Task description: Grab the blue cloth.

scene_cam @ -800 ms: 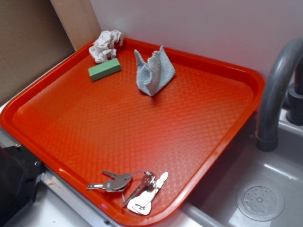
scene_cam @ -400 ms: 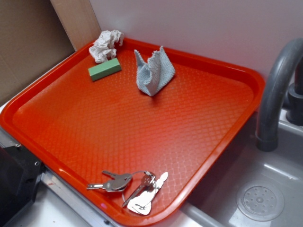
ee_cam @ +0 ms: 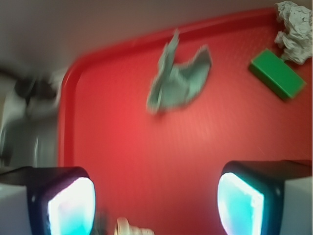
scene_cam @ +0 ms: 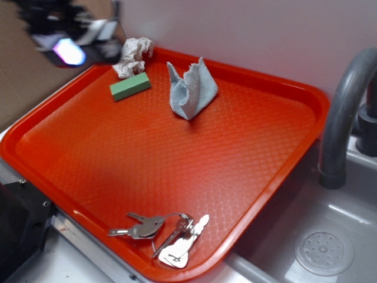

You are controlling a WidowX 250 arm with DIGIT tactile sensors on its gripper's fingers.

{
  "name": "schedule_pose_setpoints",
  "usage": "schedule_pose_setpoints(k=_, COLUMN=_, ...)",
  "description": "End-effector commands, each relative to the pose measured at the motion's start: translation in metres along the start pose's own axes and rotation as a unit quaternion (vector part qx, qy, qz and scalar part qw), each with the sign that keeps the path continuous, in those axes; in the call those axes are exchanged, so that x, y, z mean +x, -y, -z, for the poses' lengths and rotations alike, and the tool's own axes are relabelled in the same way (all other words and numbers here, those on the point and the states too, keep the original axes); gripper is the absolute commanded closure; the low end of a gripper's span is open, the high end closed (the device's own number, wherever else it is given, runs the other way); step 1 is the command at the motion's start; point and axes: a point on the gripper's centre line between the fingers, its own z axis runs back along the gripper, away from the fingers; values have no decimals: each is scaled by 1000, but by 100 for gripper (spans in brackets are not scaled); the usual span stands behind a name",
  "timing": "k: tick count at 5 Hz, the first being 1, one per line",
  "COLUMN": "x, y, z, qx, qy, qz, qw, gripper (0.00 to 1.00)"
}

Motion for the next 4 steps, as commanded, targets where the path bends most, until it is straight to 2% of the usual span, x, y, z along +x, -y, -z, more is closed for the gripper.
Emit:
schedule_pose_setpoints(k=1, x=58, y=-13, z=68, qx=29, qy=61, qz=56, qw=996, gripper=0)
schedule_pose_setpoints(k=2, x=67, y=-18, z=79, qx=17, qy=53, qz=55, qw=997, gripper=0)
schedule_pose_setpoints(k=4, x=67, y=-18, z=79, qx=17, qy=53, qz=55, qw=997, gripper=0)
